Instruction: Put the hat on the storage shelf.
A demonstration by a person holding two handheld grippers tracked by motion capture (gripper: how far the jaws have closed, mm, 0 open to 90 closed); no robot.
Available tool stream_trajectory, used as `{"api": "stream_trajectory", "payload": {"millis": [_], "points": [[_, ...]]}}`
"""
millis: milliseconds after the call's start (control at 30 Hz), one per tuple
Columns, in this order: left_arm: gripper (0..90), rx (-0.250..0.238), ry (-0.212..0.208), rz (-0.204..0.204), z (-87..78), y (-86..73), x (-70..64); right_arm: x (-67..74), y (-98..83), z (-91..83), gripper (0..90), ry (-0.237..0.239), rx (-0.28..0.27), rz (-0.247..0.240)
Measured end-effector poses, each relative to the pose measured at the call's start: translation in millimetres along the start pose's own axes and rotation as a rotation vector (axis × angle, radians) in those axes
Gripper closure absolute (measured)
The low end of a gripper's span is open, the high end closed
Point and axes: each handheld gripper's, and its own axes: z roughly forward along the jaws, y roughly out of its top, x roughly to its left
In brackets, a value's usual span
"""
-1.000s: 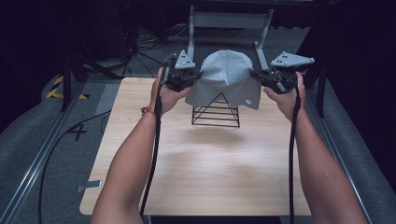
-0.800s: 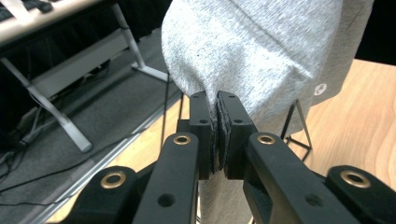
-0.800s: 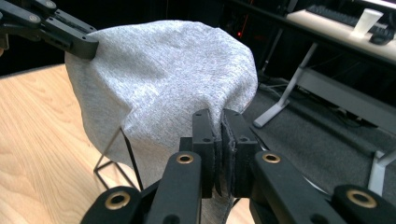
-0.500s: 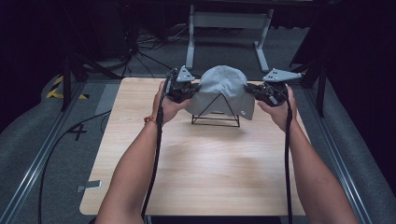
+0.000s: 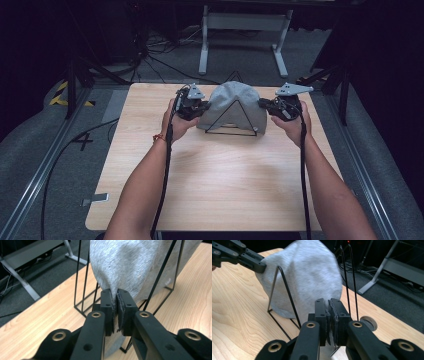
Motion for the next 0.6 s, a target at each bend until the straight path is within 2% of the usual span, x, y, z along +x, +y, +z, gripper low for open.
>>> {"api": "stream_trajectory", "payload": {"millis": [67, 200, 333, 367, 500, 600], "points": [[80.8, -0.006, -0.010, -0.015, -0.9, -3.6, -0.2, -0.1, -2.6, -0.1, 82.9, 0.001, 0.004, 0.010], [76.8, -0.009, 0.002, -0.012, -7.8, -8.1, 0.8, -0.3, -4.0, -3.7, 80.4, -0.005, -0.003, 0.013], [74.9, -0.019, 0.018, 0.014, -23.4, -10.6, 0.0, 0.5, -3.5, -10.7, 77.9, -0.009, -0.018, 0.015], [74.1, -0.007, 0.023, 0.034, -29.7, -11.1, -0.7, 1.7, -3.6, -12.9, 77.4, -0.009, -0.022, 0.013], [69.5, -0.006, 0.016, 0.056, -46.3, -14.4, -5.0, 5.1, -4.9, -23.4, 74.6, -0.020, -0.016, -0.006], [62.6, 0.016, 0.007, 0.083, -61.5, -25.6, -14.0, 10.8, -9.4, -36.6, 66.8, -0.021, -0.005, -0.029]]}}
